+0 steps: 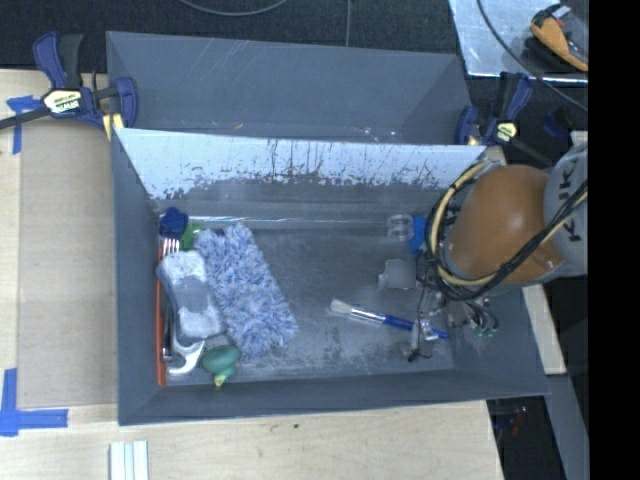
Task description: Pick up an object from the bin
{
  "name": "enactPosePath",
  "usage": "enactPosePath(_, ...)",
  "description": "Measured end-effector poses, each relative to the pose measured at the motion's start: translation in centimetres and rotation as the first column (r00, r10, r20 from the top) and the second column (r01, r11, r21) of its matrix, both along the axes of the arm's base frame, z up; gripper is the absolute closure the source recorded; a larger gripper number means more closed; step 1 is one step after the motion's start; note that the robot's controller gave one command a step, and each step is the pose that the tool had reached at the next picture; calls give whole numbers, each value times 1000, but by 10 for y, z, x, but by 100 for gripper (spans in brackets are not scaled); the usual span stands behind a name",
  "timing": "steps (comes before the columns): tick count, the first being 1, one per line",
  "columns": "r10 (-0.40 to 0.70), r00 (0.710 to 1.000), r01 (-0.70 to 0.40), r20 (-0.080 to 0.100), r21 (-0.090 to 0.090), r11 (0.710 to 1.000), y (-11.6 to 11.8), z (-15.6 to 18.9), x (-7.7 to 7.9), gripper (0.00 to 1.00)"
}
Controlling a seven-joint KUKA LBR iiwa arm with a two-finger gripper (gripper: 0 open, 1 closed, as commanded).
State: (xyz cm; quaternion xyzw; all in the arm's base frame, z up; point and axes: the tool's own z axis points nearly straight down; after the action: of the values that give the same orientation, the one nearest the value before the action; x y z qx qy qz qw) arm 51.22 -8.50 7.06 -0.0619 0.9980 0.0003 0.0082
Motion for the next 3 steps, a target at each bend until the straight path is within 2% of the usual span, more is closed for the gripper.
enactPosePath(1, -107, 994, 107, -8, -1, 994, 22, 1, 0, 0)
enactPosePath(2, -34, 999, 34, 0, -1, 999, 4, 1, 0, 0)
enactPosePath(3, -101, 995, 101, -4, -1, 995, 21, 1, 1, 100)
